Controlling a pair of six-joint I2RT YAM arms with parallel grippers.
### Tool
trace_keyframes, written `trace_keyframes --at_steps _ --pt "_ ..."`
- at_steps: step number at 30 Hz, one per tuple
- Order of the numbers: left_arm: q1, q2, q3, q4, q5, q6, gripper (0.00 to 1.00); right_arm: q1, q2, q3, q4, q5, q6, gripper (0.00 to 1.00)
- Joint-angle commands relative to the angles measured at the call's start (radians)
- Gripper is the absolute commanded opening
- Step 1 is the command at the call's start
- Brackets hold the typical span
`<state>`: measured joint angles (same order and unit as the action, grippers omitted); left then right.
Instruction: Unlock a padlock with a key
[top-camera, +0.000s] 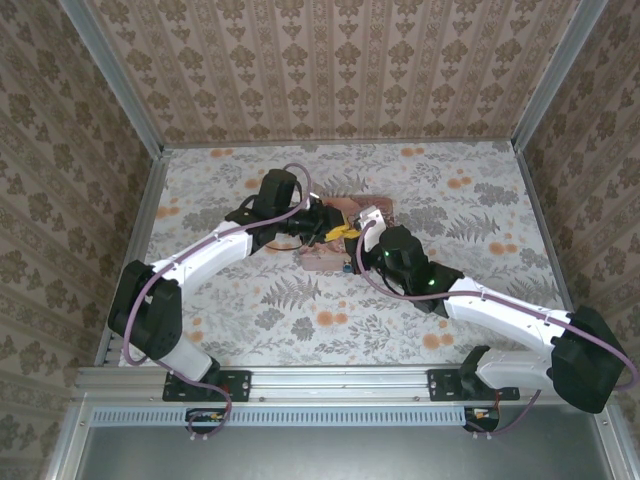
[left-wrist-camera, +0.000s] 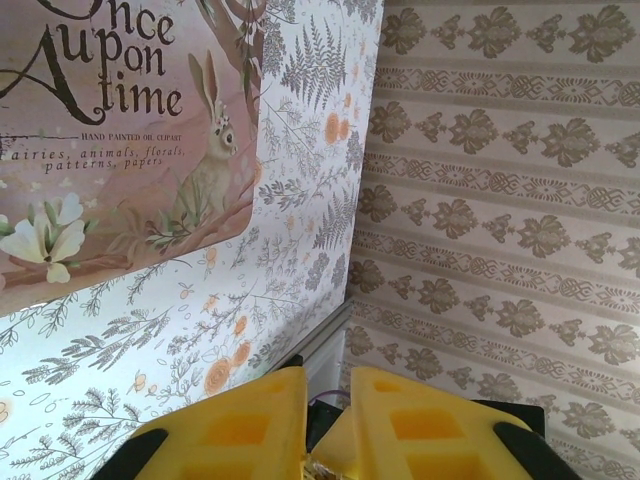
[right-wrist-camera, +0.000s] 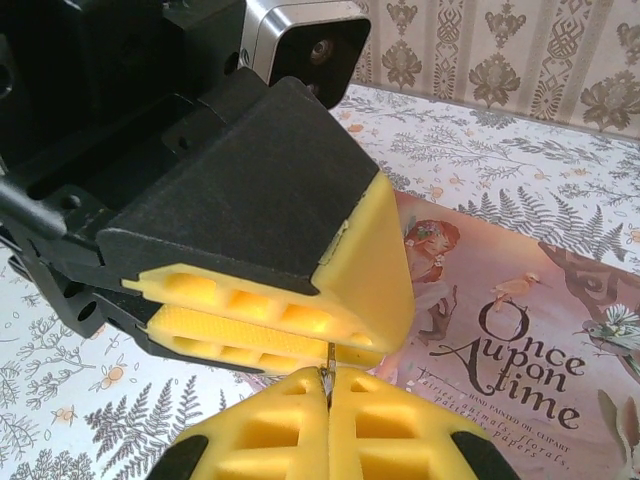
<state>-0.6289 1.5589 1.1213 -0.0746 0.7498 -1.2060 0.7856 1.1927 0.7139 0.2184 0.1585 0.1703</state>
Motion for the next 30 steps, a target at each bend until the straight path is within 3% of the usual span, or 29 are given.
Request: trace_keyframes --at_steps 1,14,15,18,19,26,30 --pt "-0.009 0.018 0.011 0.025 -0.003 -0.011 0.18 0.008 -0.002 0.03 -0.003 0.02 -0.019 0.0" --pt "-0.011 0.029 0.014 0.031 -0.001 -0.005 0.0 0.01 0.01 0.032 0.004 0.016 -0.01 0.0" --pt "-0.009 0.028 0.014 0.031 -0.006 0.001 0.0 0.01 0.005 0.03 0.002 0.019 -0.006 0.04" --pt "0.0 0.026 0.021 0.028 -0.018 0.04 0.0 0.0 -0.035 0.004 -0.001 0.024 0.017 0.42" --pt "0.005 0.023 0.028 0.022 -0.025 0.061 0.0 -0.011 -0.056 -0.01 0.001 0.022 0.035 0.49" --pt "0.057 0.001 0.069 0.018 -0.077 0.25 0.0 -0.207 -0.226 -0.171 0.096 -0.164 0.325 0.61" --pt "0.07 -0.023 0.085 0.053 -0.1 0.407 0.0 -0.241 -0.226 -0.173 0.145 -0.267 0.463 0.63"
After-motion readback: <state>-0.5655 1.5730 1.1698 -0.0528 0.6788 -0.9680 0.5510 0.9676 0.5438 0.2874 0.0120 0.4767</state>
